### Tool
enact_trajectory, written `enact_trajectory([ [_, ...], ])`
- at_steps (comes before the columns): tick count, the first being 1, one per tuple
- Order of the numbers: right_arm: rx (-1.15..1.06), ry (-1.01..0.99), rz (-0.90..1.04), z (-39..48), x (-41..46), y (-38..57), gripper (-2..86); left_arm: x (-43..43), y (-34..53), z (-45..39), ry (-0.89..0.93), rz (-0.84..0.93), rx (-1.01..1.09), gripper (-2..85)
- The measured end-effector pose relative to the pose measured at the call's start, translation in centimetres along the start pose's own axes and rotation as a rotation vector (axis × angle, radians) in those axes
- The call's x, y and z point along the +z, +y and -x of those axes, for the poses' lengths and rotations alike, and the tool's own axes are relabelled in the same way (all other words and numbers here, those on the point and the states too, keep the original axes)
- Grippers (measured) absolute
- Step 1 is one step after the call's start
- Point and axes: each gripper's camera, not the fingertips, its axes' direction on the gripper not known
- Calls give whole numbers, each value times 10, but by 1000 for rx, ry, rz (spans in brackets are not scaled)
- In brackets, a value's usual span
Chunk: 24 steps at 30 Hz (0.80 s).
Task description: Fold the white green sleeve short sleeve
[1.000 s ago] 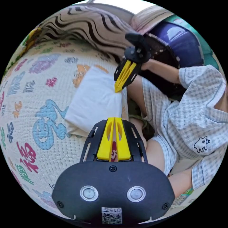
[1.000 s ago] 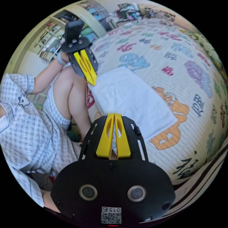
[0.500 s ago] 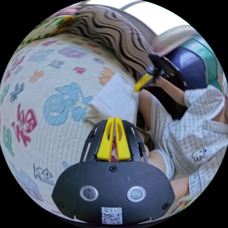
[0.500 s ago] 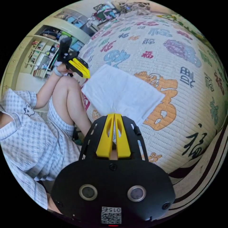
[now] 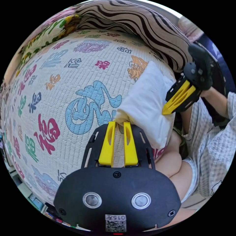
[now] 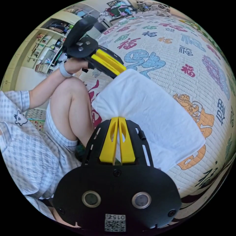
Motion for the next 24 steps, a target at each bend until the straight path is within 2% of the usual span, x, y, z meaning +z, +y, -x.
enact_trajectory([
  [4, 61, -42, -12, -13, 3, 6, -2, -21, 24, 36, 70, -58, -122, 30],
  [8, 172, -118, -207, -50, -35, 38, 16, -36, 62, 78, 462, -177, -190, 72],
  [11, 340, -43, -279, -94, -54, 77, 69, -36, 85, 103, 580, -165, -247, 110],
  [13, 423, -49, -263, -118, -53, 94, 92, -38, 92, 110, 623, -142, -256, 125],
  [16, 475, -128, -242, -149, -35, 110, 103, -47, 102, 123, 675, -145, -276, 132],
  [20, 476, -379, -271, -183, 3, 112, 95, -60, 112, 132, 772, -143, -285, 136],
  [22, 480, -416, -274, -194, 17, 111, 84, -68, 116, 135, 779, -132, -293, 134],
  [24, 457, -541, -307, -205, 35, 106, 80, -77, 121, 137, 819, -130, -308, 131],
])
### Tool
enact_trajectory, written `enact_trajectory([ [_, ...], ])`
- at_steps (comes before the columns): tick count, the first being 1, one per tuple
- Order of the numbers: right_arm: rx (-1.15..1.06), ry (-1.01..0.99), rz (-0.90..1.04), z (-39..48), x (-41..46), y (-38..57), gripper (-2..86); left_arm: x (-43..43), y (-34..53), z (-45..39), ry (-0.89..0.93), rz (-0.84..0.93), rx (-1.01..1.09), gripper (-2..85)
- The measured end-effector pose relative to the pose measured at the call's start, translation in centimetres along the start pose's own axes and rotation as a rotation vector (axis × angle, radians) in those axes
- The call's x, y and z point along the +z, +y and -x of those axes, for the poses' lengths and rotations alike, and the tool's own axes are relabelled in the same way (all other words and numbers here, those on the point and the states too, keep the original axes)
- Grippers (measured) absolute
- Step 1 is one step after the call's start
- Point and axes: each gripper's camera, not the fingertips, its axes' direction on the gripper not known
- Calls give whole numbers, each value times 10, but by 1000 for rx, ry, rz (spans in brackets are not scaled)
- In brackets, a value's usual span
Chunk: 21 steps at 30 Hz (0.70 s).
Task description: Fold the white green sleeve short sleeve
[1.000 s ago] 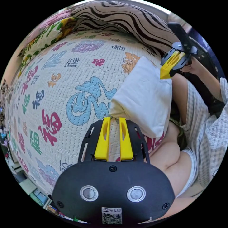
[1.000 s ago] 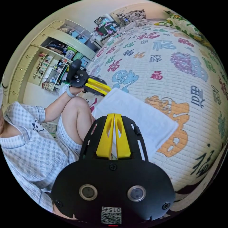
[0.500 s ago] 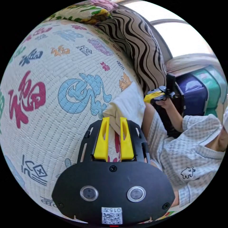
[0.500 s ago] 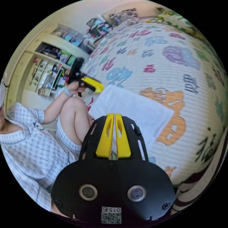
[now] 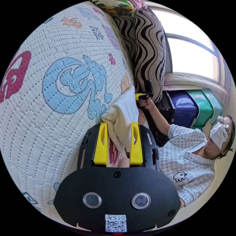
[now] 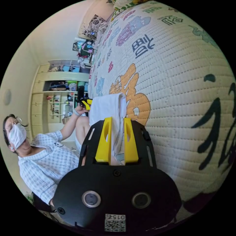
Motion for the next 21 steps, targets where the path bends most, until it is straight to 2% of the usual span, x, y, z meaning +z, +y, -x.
enact_trajectory([
  [6, -62, -99, 26, -8, 46, -11, 50, -27, 21, -22, -17, 27, -36, 87],
  [10, -70, -7, -4, 10, 60, -6, 31, -57, 50, -49, -19, -19, -40, 61],
  [13, -141, 78, 6, 44, 69, 2, 22, -90, 85, -94, -46, -92, 21, 56],
  [18, -310, 186, 13, 128, 101, 8, 18, -176, 172, -223, -219, -275, 174, 55],
  [21, -421, 175, -22, 182, 129, 7, 18, -226, 242, -297, -311, -360, 236, 56],
])
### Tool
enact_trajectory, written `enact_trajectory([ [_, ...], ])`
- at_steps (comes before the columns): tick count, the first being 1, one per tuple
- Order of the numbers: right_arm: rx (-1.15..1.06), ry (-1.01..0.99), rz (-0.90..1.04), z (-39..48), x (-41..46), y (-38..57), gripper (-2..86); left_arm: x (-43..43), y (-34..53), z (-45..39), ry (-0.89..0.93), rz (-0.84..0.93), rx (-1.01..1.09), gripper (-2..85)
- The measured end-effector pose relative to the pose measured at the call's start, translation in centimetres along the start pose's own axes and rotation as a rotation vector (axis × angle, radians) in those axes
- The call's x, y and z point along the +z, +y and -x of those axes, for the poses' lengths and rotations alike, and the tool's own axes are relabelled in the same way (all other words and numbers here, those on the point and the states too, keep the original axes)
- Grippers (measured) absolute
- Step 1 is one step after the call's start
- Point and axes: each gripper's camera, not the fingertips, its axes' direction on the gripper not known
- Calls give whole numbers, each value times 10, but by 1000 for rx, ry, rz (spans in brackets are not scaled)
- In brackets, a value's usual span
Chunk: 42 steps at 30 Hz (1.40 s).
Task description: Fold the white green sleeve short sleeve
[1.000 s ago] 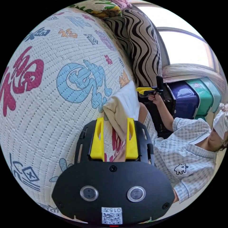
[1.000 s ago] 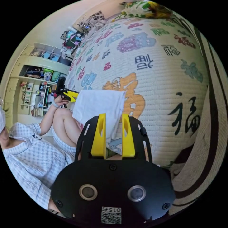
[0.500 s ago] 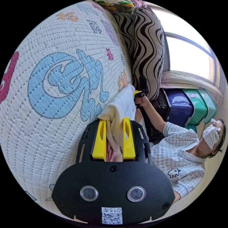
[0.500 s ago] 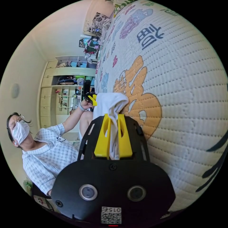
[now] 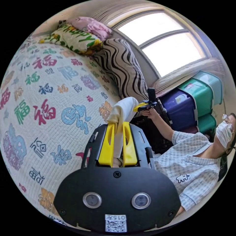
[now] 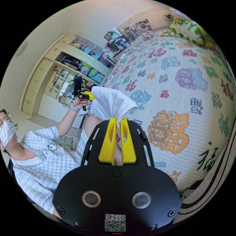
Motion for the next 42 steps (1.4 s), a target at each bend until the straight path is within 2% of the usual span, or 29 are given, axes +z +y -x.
enact_trajectory([
  [5, -158, -61, 24, 80, 63, -38, 19, -131, 104, -72, -131, -144, 7, 56],
  [10, -297, -171, 158, 157, 180, -80, 20, -256, 245, -93, -158, -336, -131, 53],
  [15, -327, -294, 350, 225, 371, -133, 21, -400, 397, -97, -270, -471, -346, 38],
  [20, -331, -354, 481, 281, 545, -189, 19, -529, 482, -98, -388, -524, -514, 30],
  [24, -197, -462, 483, 304, 666, -242, 19, -623, 529, -97, -469, -580, -638, 28],
  [27, -178, -426, 501, 312, 739, -273, 22, -667, 549, -81, -526, -585, -738, 31],
  [31, -114, -353, 524, 304, 805, -296, 24, -684, 566, -47, -552, -510, -895, 38],
  [37, -81, -379, 545, 272, 851, -317, 14, -715, 587, -66, -606, -638, -872, 42],
  [42, -6, -411, 447, 231, 861, -334, 3, -740, 600, -114, -703, -733, -827, 29],
])
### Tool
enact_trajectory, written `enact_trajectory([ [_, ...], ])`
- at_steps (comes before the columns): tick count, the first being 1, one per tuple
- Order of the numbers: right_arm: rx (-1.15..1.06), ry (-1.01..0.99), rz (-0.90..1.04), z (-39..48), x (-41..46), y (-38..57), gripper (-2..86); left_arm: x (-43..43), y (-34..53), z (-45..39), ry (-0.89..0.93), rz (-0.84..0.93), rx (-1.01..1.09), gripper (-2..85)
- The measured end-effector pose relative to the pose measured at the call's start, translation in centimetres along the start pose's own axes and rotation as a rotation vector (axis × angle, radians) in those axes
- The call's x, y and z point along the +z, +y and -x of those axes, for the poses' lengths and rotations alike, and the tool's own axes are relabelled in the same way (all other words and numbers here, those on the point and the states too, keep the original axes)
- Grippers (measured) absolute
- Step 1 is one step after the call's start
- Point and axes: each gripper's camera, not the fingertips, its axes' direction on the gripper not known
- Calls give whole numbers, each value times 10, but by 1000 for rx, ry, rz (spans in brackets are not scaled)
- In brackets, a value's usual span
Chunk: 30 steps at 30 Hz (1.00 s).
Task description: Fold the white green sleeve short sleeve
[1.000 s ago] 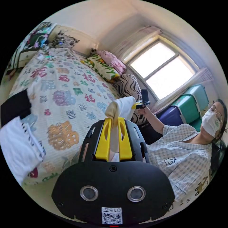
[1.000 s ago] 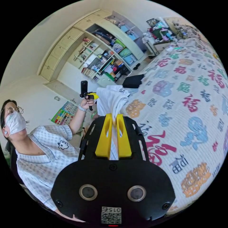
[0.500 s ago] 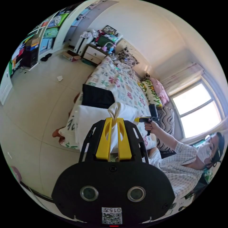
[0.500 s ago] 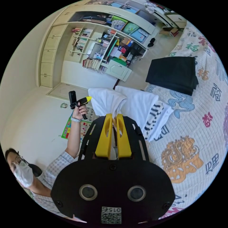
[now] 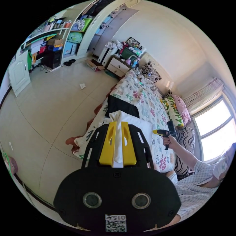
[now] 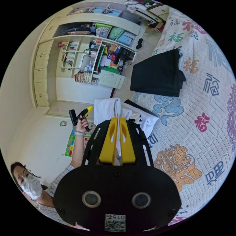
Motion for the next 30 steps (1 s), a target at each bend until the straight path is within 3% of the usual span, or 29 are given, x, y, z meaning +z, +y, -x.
enact_trajectory([
  [5, -20, -39, -69, -20, -9, -3, 7, -37, 10, -15, 14, -45, 42, 48],
  [9, -136, 42, -2, -10, 10, -12, 55, -33, 15, -19, -73, 94, 85, 98],
  [12, -192, 56, 82, 3, 46, -26, 80, -22, 15, -13, -8, 150, 68, 111],
  [16, -184, 81, 171, 7, 96, -45, 84, -20, 12, -8, 25, 156, 47, 98],
  [20, -165, 80, 179, 9, 123, -60, 32, -35, 7, -17, 36, 163, 91, 54],
  [30, -348, 61, 30, 72, 63, -103, 4, -89, -48, -78, 229, -26, 250, 39],
])
